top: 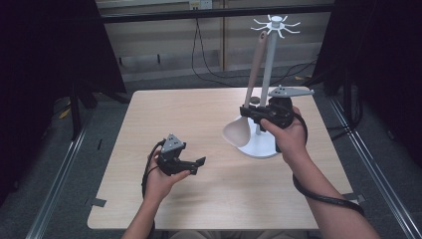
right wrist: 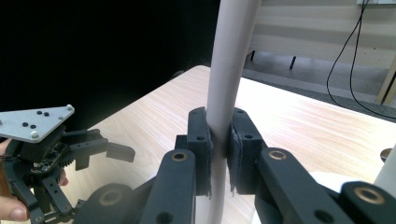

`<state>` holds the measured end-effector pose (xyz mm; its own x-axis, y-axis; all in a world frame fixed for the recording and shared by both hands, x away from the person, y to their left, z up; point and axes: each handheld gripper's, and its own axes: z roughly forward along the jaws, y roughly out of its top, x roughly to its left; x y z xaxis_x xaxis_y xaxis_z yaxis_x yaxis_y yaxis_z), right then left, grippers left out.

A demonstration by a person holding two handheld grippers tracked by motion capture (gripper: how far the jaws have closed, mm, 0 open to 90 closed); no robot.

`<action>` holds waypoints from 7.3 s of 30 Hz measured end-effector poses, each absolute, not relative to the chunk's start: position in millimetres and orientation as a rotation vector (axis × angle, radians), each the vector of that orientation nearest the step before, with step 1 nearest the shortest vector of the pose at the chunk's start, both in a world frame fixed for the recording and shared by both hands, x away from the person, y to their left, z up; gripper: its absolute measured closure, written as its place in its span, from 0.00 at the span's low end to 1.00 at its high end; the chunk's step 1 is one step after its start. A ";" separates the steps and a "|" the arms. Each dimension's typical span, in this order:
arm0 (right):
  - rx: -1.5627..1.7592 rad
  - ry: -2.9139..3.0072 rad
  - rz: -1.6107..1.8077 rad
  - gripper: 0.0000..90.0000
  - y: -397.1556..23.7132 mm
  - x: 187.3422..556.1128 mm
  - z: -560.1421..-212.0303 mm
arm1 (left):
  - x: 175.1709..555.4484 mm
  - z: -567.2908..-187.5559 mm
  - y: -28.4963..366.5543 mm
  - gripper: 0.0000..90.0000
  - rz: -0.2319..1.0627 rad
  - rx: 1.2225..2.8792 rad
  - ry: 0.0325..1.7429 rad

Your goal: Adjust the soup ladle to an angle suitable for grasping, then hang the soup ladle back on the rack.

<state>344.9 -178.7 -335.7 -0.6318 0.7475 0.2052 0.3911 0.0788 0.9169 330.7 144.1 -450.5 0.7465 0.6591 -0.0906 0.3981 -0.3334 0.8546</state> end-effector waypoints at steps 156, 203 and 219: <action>1.196 2.097 1.350 0.07 -223.5 315.9 -393.1 | 329.2 -452.7 148.2 0.09 0.338 1.981 0.798; 1.226 2.222 1.283 0.07 -237.3 267.8 -467.3 | 329.2 -458.0 146.9 0.06 0.304 1.996 0.798; 1.253 2.239 1.249 0.07 -252.3 255.7 -487.4 | 329.7 -460.9 149.2 0.06 0.292 1.991 0.810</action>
